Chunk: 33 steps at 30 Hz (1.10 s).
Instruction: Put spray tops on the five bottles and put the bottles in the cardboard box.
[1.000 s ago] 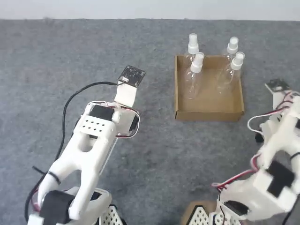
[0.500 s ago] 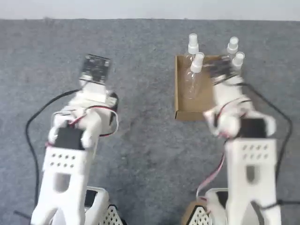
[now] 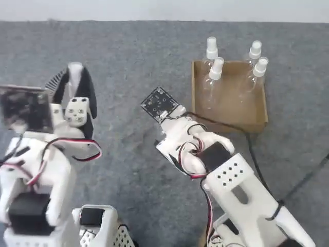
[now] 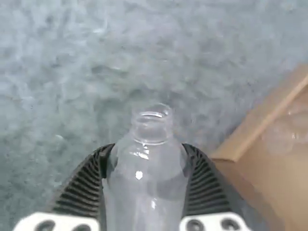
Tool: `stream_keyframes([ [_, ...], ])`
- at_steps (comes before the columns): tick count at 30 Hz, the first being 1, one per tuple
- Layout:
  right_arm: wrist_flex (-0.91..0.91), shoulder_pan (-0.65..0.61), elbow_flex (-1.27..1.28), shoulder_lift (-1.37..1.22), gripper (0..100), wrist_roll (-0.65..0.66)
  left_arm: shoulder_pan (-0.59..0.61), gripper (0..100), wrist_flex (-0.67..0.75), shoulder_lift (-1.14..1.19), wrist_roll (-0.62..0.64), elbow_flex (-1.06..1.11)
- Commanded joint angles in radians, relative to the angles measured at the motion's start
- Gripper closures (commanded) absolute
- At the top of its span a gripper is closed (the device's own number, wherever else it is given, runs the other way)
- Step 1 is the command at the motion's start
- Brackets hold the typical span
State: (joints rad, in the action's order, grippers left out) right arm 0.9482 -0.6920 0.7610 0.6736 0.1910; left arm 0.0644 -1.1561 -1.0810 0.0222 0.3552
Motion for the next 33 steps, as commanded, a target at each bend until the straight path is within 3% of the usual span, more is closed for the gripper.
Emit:
stream_keyframes([
  [1, -0.058, -0.019, -0.009, 0.039, 99.3, 0.021, -0.006, 99, -0.002, 0.054, 0.072, -0.11],
  [6, -0.147, -0.048, 0.058, 0.102, 99.3, 0.015, -0.009, 99, 0.0, 0.097, 0.132, -0.157],
  [13, -0.573, -0.174, 0.327, 0.216, 99.3, 0.005, -0.086, 99, 0.044, 0.135, 0.183, -0.162],
  [17, -0.72, -0.176, 0.425, 0.268, 99.3, -0.089, -0.081, 99, 0.091, 0.133, 0.267, -0.156],
  [27, -0.733, -0.18, 0.508, 0.378, 99.3, -0.097, -0.095, 99, 0.293, 0.141, 0.345, 0.021],
  [33, -0.731, -0.179, 0.511, 0.372, 99.3, -0.097, -0.181, 99, 0.341, 0.133, 0.345, 0.114],
])
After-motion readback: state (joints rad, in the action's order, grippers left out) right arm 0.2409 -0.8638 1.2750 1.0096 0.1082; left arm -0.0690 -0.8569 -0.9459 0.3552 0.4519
